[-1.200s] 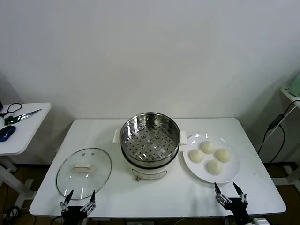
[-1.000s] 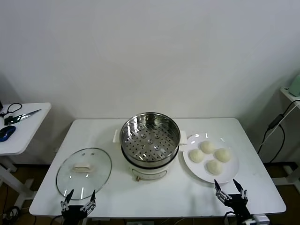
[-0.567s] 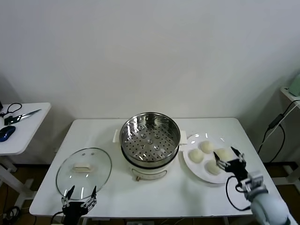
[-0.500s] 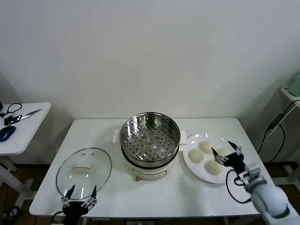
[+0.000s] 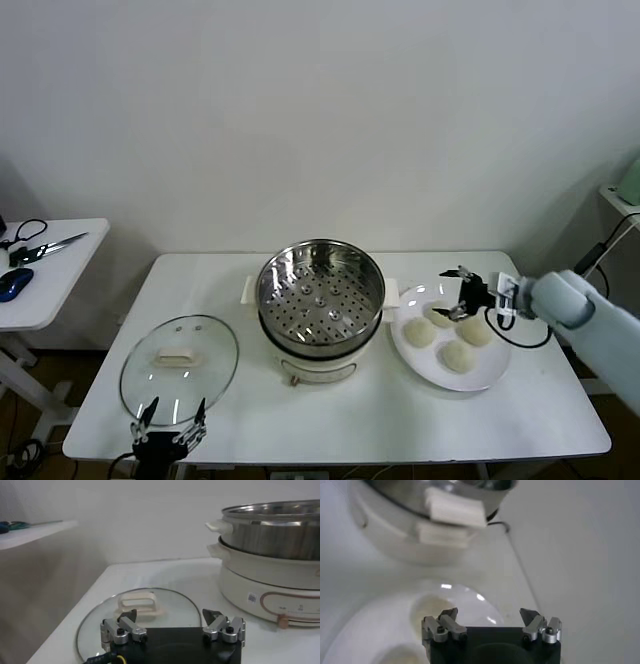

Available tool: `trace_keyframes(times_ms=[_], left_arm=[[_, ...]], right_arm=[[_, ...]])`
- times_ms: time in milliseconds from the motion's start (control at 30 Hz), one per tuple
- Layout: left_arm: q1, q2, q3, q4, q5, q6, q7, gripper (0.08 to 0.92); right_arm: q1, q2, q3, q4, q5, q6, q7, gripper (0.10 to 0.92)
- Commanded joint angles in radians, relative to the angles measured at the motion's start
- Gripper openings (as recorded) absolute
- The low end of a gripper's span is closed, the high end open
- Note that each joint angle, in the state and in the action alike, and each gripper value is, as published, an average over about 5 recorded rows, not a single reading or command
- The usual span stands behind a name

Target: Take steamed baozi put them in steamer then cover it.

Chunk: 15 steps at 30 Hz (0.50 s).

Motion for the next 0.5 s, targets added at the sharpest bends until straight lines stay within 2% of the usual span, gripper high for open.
trace_keyframes(times_ms=[33,233,500], left_arm=[[0.002,-0.006,0.0,0.001,0.005,-0.003,-0.001,0.823],[0.004,-0.012,0.0,0.003,0.008,-0.008,-0.002,0.823],[0.008,-0.017,-0.005,0.003,0.012,-0.01,-0.004,0.823]], right_arm=[[0.535,0.052,-0.515,-0.279,-0.031,0.114,-0.323,0.823],[0.528,0.191,-0.582,-0.361,-0.018,0.097,-0.32,0.823],[0.362,0.277,-0.498,-0.376,-0.028,0.033,-0.261,0.823]])
